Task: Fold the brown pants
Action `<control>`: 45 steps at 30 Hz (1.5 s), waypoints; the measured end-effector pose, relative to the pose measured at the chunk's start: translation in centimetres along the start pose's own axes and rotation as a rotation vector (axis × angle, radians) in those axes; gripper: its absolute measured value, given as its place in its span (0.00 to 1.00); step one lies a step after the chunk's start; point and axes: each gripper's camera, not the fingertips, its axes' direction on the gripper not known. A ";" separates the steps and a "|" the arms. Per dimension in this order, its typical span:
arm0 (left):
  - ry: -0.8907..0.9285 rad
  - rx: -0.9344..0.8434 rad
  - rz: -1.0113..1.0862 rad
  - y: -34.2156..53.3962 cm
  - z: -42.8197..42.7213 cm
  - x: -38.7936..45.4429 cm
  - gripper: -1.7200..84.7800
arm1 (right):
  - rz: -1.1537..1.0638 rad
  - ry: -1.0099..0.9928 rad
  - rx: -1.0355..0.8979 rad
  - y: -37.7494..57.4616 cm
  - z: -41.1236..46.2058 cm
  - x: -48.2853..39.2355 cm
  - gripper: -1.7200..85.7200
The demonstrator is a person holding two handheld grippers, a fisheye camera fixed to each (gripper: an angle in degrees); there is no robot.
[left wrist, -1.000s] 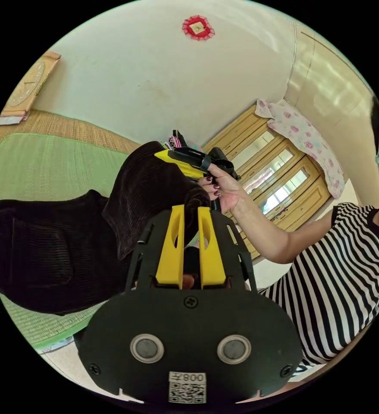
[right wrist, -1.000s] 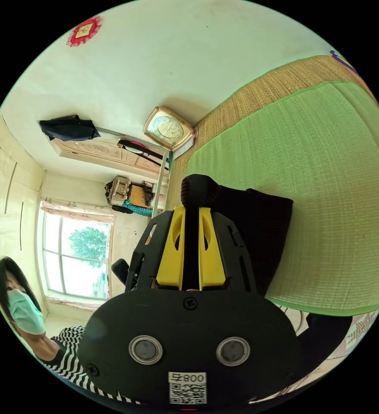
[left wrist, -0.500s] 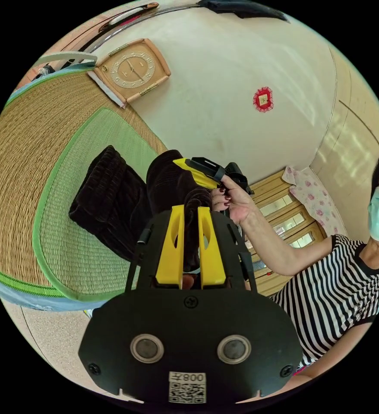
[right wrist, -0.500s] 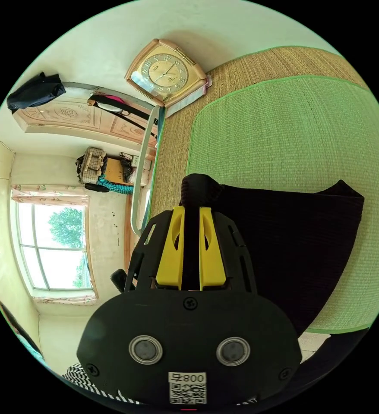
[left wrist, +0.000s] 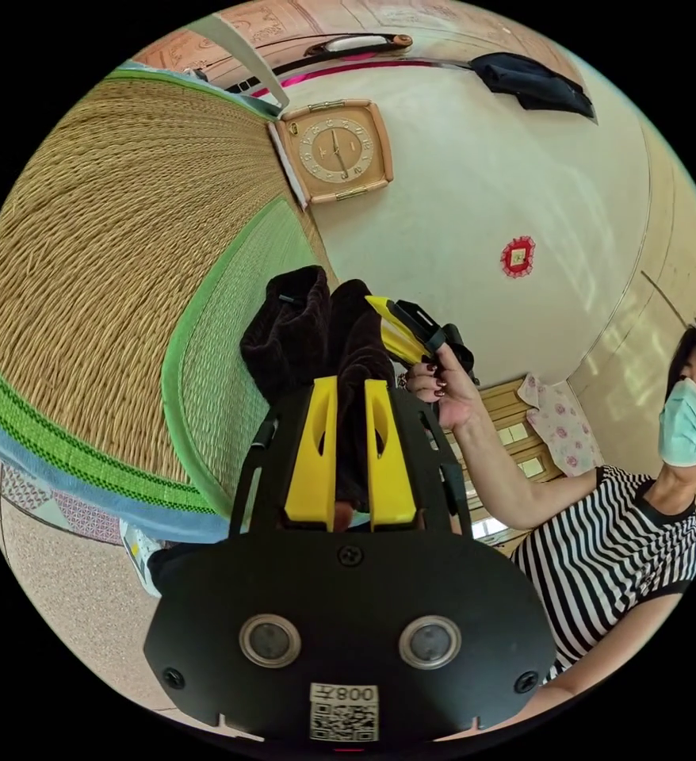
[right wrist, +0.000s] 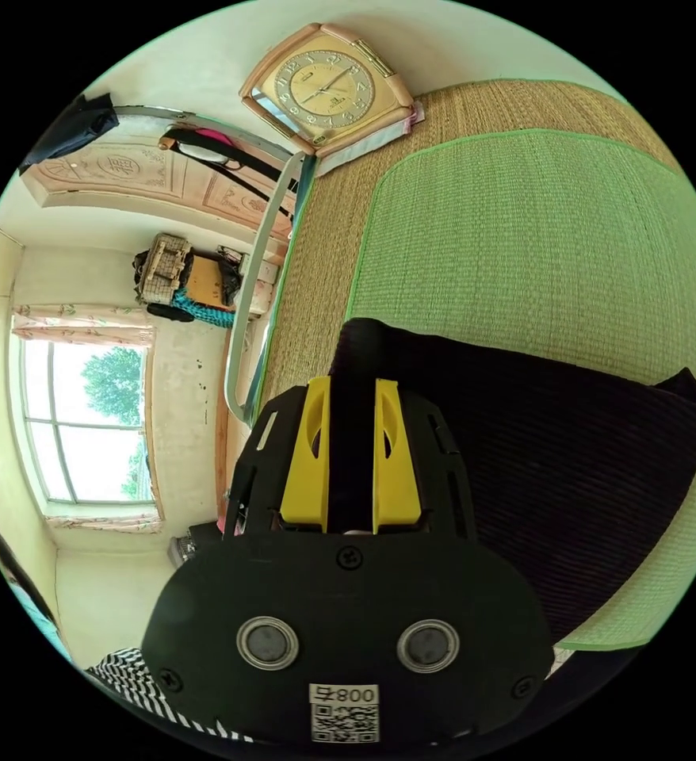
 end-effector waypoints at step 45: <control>-0.602 -0.061 0.353 10.7 9.8 15.9 0.02 | -0.489 0.333 -0.075 -3.0 0.7 0.8 0.02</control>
